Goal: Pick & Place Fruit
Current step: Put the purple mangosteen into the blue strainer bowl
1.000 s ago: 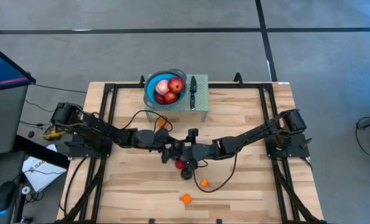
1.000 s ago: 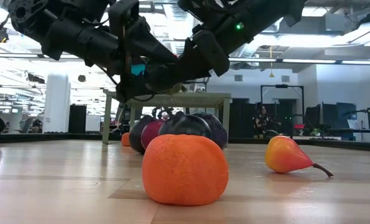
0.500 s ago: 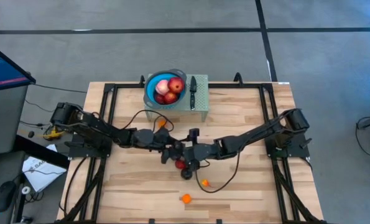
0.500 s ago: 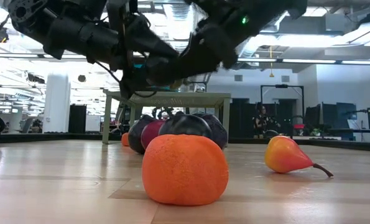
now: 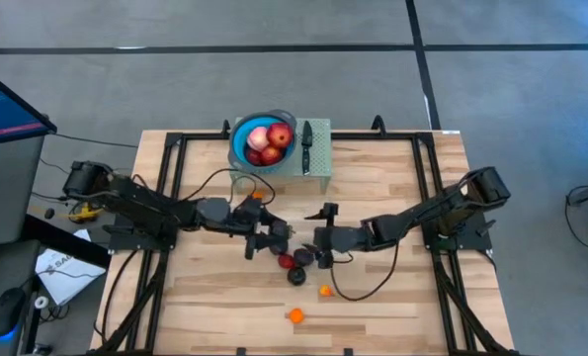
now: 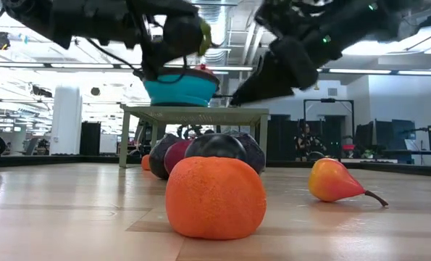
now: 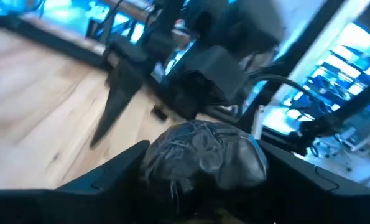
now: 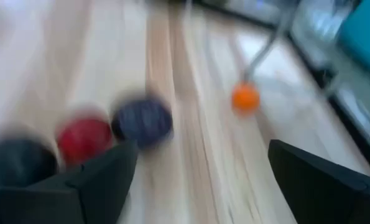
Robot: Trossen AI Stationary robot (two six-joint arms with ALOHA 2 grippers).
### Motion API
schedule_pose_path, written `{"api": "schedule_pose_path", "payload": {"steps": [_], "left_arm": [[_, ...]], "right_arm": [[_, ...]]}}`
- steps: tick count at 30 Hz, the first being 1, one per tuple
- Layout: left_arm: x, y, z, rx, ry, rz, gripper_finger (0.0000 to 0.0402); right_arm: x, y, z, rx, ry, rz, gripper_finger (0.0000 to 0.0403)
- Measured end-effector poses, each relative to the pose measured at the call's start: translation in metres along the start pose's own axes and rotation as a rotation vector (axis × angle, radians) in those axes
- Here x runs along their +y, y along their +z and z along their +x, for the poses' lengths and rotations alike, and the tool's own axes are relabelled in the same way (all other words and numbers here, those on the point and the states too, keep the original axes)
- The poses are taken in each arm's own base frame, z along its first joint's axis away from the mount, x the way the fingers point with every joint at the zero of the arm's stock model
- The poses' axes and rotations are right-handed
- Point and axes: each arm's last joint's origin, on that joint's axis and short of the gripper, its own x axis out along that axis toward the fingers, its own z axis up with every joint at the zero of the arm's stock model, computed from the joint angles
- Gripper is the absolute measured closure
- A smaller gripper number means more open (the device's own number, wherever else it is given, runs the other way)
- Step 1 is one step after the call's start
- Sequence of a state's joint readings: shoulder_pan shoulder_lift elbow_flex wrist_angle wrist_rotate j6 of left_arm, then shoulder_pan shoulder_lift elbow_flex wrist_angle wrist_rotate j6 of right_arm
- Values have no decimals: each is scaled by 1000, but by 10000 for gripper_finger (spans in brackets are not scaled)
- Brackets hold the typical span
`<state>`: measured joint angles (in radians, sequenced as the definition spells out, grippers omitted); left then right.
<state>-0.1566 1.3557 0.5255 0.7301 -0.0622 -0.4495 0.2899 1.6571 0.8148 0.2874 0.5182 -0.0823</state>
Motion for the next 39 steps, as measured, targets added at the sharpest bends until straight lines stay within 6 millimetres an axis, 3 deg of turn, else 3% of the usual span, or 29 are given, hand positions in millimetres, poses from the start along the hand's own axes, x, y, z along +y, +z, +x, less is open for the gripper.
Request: {"api": "schedule_pose_path", "payload": {"steps": [4,8,12,20,31,39], "left_arm": [[-7,14,-8,-58,-53,32,136],[-11,20,-12,-98,-86,53,132],[-11,21,-12,-109,-91,54,133],[-13,23,-12,-129,-102,46,131],[-13,24,-12,-130,-107,45,129],[-11,22,-12,-122,-88,45,128]], "right_arm": [[5,3,-1,-294,-18,96,63],[6,13,7,-489,-72,55,72],[5,24,22,-576,-141,12,74],[1,43,33,-621,-165,-4,69],[7,46,27,-653,-139,-122,88],[9,50,24,-671,-151,-176,65]]}}
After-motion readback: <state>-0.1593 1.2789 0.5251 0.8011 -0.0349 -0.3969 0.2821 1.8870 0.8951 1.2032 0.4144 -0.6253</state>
